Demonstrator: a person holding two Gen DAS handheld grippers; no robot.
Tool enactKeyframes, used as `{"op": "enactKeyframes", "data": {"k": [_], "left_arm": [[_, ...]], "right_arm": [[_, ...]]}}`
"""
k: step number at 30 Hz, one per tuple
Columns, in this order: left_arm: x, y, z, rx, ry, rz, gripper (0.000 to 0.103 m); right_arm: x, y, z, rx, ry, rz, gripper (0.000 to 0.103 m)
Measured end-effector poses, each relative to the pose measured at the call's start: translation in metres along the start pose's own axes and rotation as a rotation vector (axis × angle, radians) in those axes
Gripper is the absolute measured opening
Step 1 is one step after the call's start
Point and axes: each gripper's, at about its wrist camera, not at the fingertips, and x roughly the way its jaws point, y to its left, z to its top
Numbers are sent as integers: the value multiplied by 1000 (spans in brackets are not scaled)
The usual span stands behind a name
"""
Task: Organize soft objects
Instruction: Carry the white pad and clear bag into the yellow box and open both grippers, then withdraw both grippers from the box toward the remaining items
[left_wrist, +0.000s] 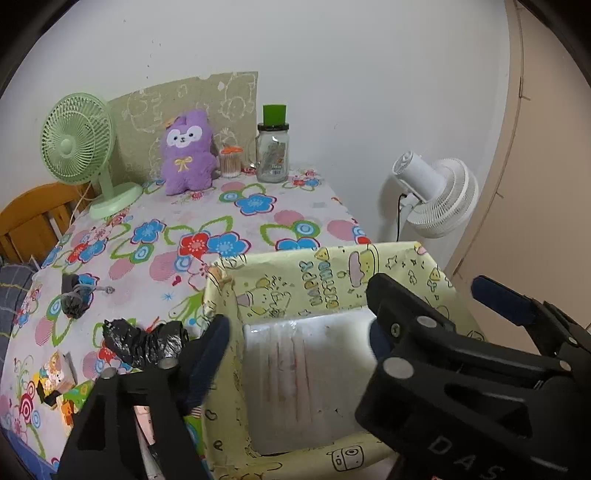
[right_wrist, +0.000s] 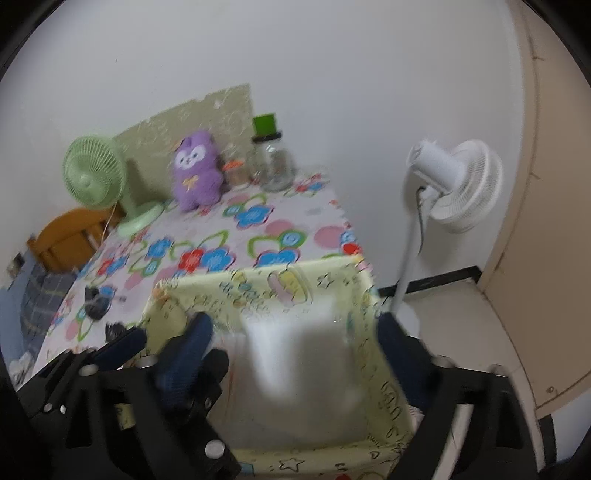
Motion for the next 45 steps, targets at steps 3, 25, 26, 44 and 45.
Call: {"op": "enactKeyframes", "data": {"k": [3,25,26,44,45], "left_arm": [[-2,2,1,0,-2,9,87],[-53,16,6,39,-82,3,89],[-55,18,6,36,-82,-4,89],[-100,65,-7,46,-138,-10,89],[-103,70,-8,47,-141,-9,89]], "right_arm": [[-1,2,2,-8,4,-5,98],[-50,36,6,-7,-67,12,100],[-51,37,6,-6,-70,12,100],[-90,99,-8,-13,-128,-4,100],[-92,103,-9,-13,-130,-4,100]]}}
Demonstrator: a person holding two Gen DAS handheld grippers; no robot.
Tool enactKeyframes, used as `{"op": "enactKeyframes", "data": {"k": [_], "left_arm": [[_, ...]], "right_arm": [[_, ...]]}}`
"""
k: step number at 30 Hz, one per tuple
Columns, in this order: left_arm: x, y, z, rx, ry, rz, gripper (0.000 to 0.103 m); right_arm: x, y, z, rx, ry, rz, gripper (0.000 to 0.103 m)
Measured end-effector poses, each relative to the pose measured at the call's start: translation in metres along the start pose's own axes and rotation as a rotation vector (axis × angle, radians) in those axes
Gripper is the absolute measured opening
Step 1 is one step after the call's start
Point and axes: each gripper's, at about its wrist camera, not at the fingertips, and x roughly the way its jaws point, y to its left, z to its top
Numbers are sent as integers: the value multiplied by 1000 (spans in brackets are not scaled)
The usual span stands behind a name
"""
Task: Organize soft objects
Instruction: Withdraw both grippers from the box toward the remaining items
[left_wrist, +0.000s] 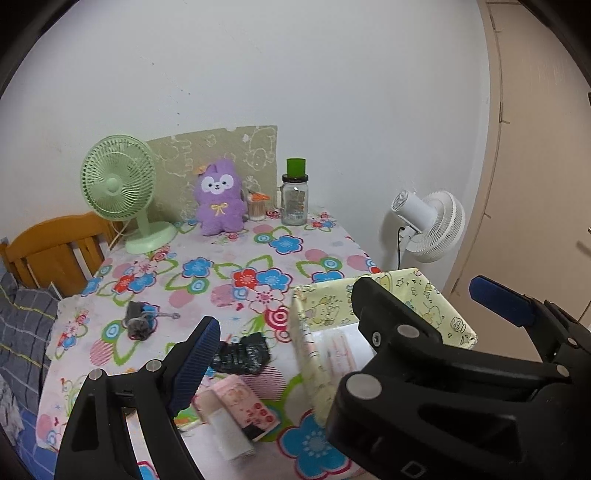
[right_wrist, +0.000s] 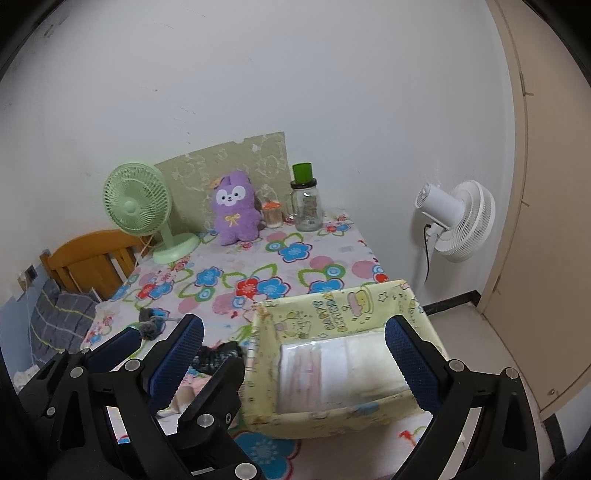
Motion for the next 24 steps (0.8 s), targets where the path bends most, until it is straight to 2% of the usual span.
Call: {"op": "enactKeyframes", "data": {"k": [12,24], "left_arm": [[-29,41,-7,14,-32,26,91],[-34,79,-21,7,-32,49,92]], "right_arm": [[-15,48,-6,-3,-22,13,100],[-7,91,-22,-20,-18,46,100]]}}
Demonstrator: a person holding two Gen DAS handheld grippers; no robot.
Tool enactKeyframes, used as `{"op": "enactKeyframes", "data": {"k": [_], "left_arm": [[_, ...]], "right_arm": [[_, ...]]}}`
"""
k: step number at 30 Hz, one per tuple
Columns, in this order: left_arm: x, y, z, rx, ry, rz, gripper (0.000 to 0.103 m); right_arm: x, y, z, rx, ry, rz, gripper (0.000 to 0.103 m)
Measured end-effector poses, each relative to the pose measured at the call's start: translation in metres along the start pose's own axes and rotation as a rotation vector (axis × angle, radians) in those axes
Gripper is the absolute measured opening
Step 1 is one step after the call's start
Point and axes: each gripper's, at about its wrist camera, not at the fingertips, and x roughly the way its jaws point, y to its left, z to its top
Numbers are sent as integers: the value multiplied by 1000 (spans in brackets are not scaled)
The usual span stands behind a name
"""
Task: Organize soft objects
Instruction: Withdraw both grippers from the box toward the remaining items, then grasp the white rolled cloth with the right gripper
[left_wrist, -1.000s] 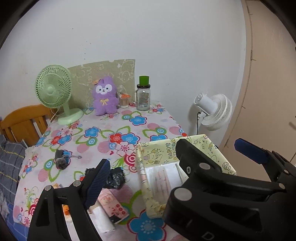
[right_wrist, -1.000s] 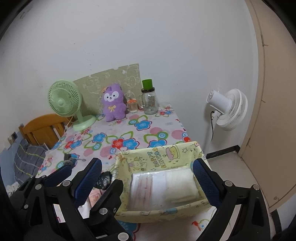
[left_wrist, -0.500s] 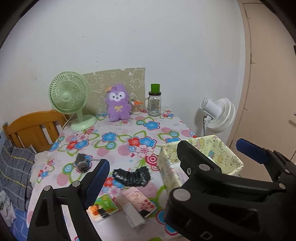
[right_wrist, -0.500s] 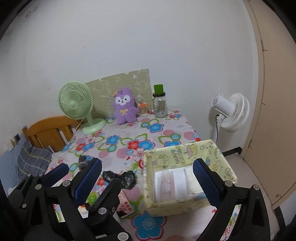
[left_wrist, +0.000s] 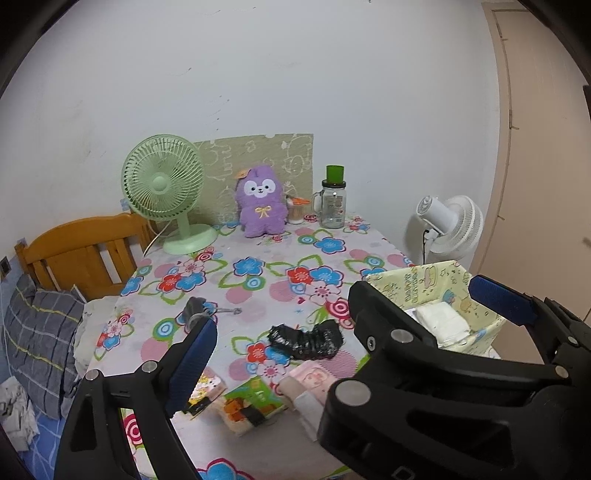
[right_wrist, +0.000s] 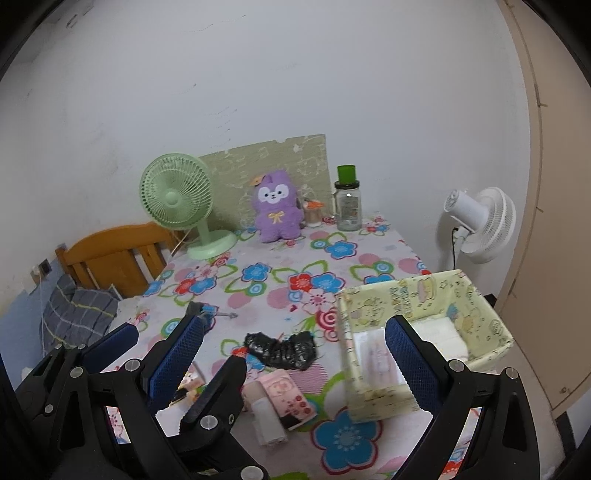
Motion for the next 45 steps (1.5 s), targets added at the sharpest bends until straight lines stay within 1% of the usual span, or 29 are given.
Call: {"op": "enactKeyframes", "data": {"k": [12,17,20,26,30,31,34,37,42,45], "left_arm": [[20,32,-27,-16,52,3,94],[32,44,-39,-21,76,28,94],[39,50,-48,-28,86,16,94],[60,60,-66,-47,128,-23,94],[73,66,-78,-71,157,-33,94],[76,67,-81,-77,165,-39,94],[84,67,-91,-85,187,-51,94],[93,65,-97,-94,212,-58,94],[102,64,-103,-96,235,-54,93],[107,63,-106,-93,238,-47,93]], "right_arm": [[25,25,-28,-13,18,22,100],[39,30,-42,-11,36,26,100],[47,32,-51,-6,40,33,100],[68,31,-69,-14,49,0,100],[79,27,-79,-16,59,-15,99],[82,26,-82,-18,60,-16,97],[91,24,-90,-28,78,-26,96],[100,22,-96,-32,108,-29,91],[114,20,-102,-41,155,-26,85],[120,20,-105,-39,189,-7,78]]}}
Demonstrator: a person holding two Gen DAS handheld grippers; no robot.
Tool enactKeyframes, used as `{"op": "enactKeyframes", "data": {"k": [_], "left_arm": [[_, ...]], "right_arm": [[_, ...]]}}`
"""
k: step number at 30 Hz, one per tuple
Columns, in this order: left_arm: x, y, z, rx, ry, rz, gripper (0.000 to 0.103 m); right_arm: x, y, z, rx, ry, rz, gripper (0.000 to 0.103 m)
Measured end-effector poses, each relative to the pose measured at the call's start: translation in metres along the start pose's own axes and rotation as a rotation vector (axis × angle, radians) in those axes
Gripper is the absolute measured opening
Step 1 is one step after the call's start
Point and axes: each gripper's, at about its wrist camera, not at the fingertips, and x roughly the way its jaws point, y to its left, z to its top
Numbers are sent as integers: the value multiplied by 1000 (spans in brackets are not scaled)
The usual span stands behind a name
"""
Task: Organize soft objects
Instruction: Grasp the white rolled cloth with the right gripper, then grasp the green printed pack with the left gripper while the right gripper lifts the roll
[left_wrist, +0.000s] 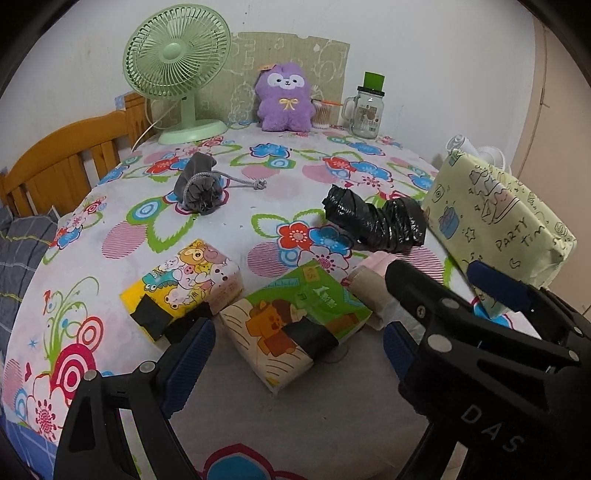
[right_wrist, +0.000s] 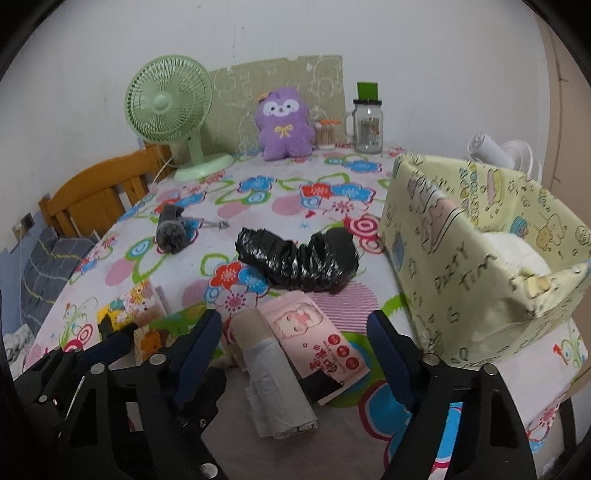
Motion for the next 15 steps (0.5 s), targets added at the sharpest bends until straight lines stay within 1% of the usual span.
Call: {"op": "enactKeyframes", "data": {"k": [3,5,7,8,9,10,11,13,15], "left_arm": [[7,0,-2,7,12,6,93],[11,-2,-3,21,24,19,93],[12,-2,-3,22,22,16,93],[12,-2,-3,20,20,16,93],[12,-2,-3,20,19,18,93],[13,-2,-2,22,19,20,93],[14,-2,-2,22,21,22,93],[17,-2,-2,23,25,23,93],[18,-3,-2,25,23,26,93]], "right_arm": [[11,2,-3,-3,65,39,72],[16,3,-5,-7,92,54,61],[16,5,-5,-15,86,56,59],[16,6,-5,-19,89,65,53],[17,6,-4,-21,92,69,51],[17,7,-4,-24,94,71,45],[17,8,-4,-27,95,68,36],[19,8,-4,-33,104,73,27],[20,9,-3,-35,105,76,25]]}}
